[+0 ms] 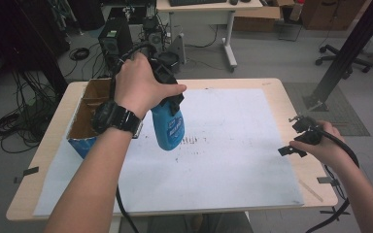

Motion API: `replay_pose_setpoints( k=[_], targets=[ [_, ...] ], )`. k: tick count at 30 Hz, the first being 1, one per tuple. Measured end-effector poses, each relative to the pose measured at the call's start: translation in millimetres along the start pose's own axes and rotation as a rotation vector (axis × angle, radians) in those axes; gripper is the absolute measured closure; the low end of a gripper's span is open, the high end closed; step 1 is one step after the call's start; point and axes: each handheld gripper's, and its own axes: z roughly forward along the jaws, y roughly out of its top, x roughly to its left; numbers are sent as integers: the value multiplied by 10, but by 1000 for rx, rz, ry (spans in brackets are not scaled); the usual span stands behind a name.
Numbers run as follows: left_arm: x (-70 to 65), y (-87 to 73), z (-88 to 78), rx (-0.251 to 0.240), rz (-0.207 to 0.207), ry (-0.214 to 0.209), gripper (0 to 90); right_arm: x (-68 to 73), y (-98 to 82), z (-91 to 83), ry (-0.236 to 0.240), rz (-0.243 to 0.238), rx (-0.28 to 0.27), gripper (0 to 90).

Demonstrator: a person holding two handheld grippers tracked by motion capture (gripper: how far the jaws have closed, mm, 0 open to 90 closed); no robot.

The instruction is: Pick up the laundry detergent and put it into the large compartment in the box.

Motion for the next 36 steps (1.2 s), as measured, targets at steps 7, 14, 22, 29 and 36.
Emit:
replay_pose_setpoints(
  k=[7, 14, 22, 29, 36],
  targets=[
    [142, -53, -135, -9, -59, 19, 377, -8, -1, 4, 3, 1, -2, 143],
    [326, -118, -281, -21, -109, 33, 377, -8, 16, 29, 5, 0, 2, 143],
    [506, -195, -404, -38, -181, 63, 377, -3, 44, 47, 7, -4, 4, 143],
    [638, -287, -505, -56, -235, 63, 377, -1, 49, 46, 7, -6, 2, 143],
    [745, -381, -595, -58, -281, 68, 377, -31, 42, 64, 8, -5, 1, 143]
  ],
)
